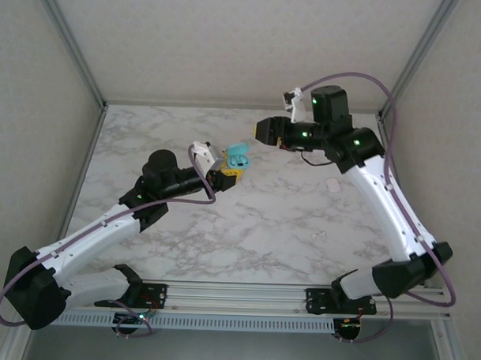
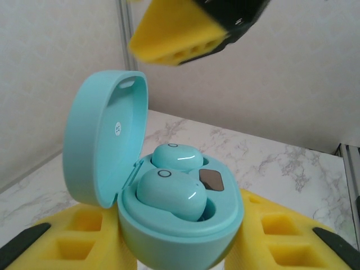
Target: Insert the wireless bluetooth earbuds into the charging case
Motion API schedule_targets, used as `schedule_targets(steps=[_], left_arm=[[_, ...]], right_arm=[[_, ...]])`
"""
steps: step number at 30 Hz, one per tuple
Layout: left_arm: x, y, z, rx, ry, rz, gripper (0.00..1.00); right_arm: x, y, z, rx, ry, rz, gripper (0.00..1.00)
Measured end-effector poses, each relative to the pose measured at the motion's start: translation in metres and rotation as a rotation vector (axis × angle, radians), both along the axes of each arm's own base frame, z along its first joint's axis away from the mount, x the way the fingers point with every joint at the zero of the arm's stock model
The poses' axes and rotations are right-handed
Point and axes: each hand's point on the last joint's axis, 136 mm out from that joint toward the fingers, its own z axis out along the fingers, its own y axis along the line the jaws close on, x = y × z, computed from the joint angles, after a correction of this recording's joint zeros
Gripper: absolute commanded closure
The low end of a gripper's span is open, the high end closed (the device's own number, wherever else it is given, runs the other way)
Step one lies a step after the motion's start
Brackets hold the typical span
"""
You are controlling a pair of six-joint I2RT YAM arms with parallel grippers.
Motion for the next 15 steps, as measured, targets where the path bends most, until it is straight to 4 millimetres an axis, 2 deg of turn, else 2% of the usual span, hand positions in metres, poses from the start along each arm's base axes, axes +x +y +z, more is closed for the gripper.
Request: schedule_targets(steps=[6, 10, 15], left_arm=[[-0.003, -0.002, 0.005, -0.004, -0.005, -0.012, 0.79], [-0.003, -0.003, 0.006, -0.005, -0.007, -0.013, 0.79], [-0.002, -0.002, 0.006, -0.006, -0.008, -0.005, 0.79]], right_arm=[[0.021, 0.022, -0.024, -0.019, 0.120, 0.048, 0.43], [0.012, 0.028, -0.038, -0.033, 0.182, 0.108, 0.43], [-0.009, 0.028, -0.038, -0.020, 0.195, 0.192, 0.42]])
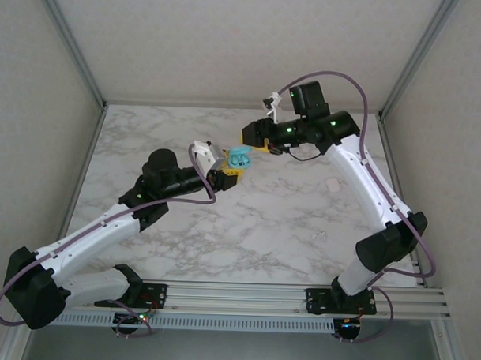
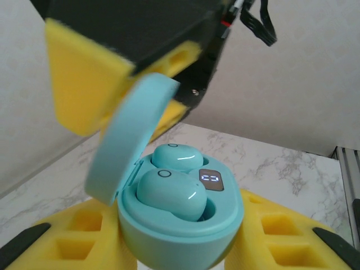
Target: Insert the wireless bluetooth earbuds into the charging case
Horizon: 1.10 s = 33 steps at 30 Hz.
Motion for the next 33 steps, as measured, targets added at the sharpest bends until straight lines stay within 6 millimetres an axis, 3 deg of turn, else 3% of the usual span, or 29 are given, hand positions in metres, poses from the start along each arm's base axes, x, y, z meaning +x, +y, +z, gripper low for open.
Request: schedule_targets(steps=[5, 9, 12, 15, 18, 20, 23, 25, 29, 33], left_arm=[[0.002, -0.002, -0.004, 0.006, 0.008, 0.003, 0.79], [0.007, -0.005, -0.009, 0.018, 0.022, 0.003, 0.79], [0.011, -0.005, -0.018, 0.042, 0.046, 0.027, 0.79], [0.022, -0.002, -0.038, 0.094, 0.093, 0.082, 0.80], [0.033, 0.004, -0.076, 0.146, 0.165, 0.155, 0.79], [0.037, 0.009, -0.115, 0.195, 0.243, 0.200, 0.79], [0.041, 0.016, -0.176, 0.279, 0.365, 0.257, 0.79], [0.043, 0.017, -0.205, 0.319, 0.425, 0.278, 0.79], [0.054, 0.014, -0.237, 0.354, 0.476, 0.315, 0.79], [0.072, 0.006, -0.254, 0.367, 0.489, 0.345, 0.78]], right_arm=[[-0.024, -0.006, -0.005, 0.022, 0.016, 0.051, 0.41], [-0.033, -0.019, -0.011, -0.003, 0.004, 0.016, 0.41], [-0.024, -0.045, -0.022, -0.051, -0.020, -0.104, 0.40], [-0.010, -0.084, -0.043, -0.105, -0.010, -0.279, 0.40], [0.000, -0.122, -0.074, -0.165, 0.046, -0.437, 0.40], [0.002, -0.139, -0.099, -0.199, 0.101, -0.503, 0.40], [-0.002, -0.145, -0.126, -0.229, 0.167, -0.530, 0.41], [-0.004, -0.145, -0.136, -0.241, 0.195, -0.528, 0.41], [0.000, -0.144, -0.143, -0.245, 0.210, -0.528, 0.41], [0.000, -0.144, -0.146, -0.244, 0.213, -0.531, 0.41]])
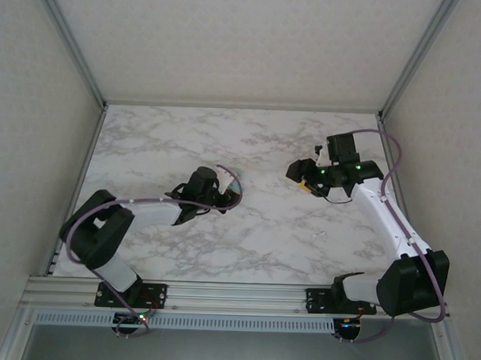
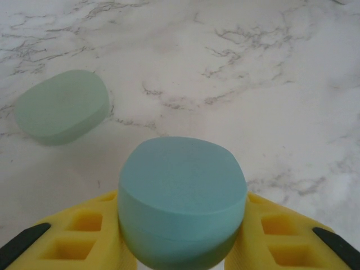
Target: Insert the wireless bluetooth earbuds into the charging case
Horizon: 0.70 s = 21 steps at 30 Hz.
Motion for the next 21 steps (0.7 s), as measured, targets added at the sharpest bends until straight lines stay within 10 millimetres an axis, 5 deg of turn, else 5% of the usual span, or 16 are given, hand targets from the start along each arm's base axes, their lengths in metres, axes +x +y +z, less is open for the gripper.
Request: schedule_targets(steps=[11, 21], left_arm=[[0.041, -0.023, -0.022, 0.024, 0.017, 0.054, 0.76], [0.047, -0.019, -0.045, 0.078, 0.047, 0.096, 0.75]], right_arm=[[-0.004, -0.005, -0.015, -0.023, 0.030, -0.014, 0.41], [-0.001, -0.011, -0.024, -0.043, 0.043, -0.039, 0.41]])
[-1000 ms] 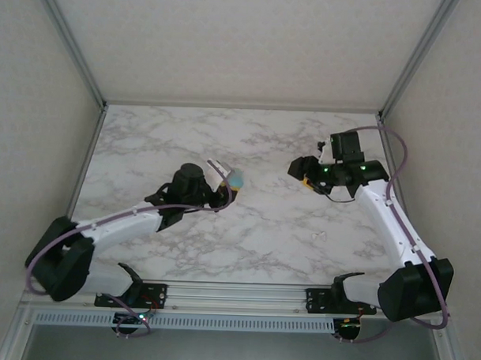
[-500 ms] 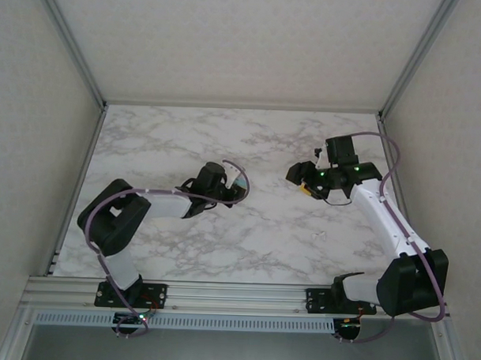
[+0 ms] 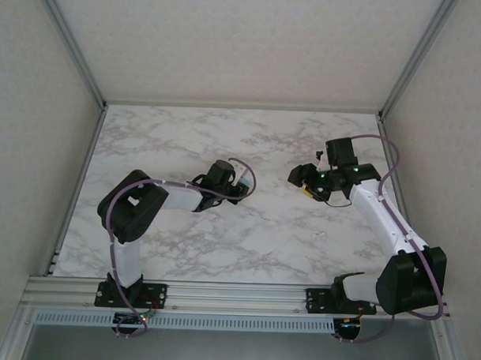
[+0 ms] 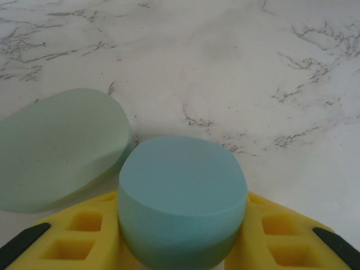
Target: Insert the wireless bluetooth earbuds into the charging case
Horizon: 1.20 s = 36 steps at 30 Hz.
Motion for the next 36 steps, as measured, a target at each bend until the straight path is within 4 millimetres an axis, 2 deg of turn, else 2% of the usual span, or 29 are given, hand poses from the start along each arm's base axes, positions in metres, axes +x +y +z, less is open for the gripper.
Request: schedule_targets(steps=[3, 7, 12, 18, 26, 31, 36], left_arm=[[0.001, 0.000, 0.000, 0.000, -0.007, 0.004, 0.73], [0.002, 0.000, 0.000, 0.002, -0.011, 0.009, 0.70], [0.001, 0.003, -0.001, 0.009, -0.023, 0.012, 0.60], [-0.006, 0.017, -0.002, 0.048, -0.034, 0.024, 0.53], [-0.014, 0.038, -0.006, 0.095, -0.023, 0.039, 0.36], [-0.017, 0.045, 0.007, 0.086, -0.043, 0.052, 0.31], [-0.022, 0.053, 0.036, 0.051, -0.090, 0.064, 0.25]], right_arm=[[0.001, -0.001, -0.002, -0.005, 0.001, -0.005, 0.41], [-0.004, -0.004, -0.015, -0.018, 0.024, -0.013, 0.41], [-0.005, -0.008, -0.020, -0.030, 0.032, -0.022, 0.41], [-0.003, -0.011, -0.020, -0.037, 0.031, -0.031, 0.41], [-0.002, -0.022, -0.021, -0.069, 0.034, -0.049, 0.40], [0.002, -0.033, -0.020, -0.095, 0.028, -0.075, 0.40], [0.006, -0.054, -0.019, -0.128, 0.016, -0.128, 0.40]])
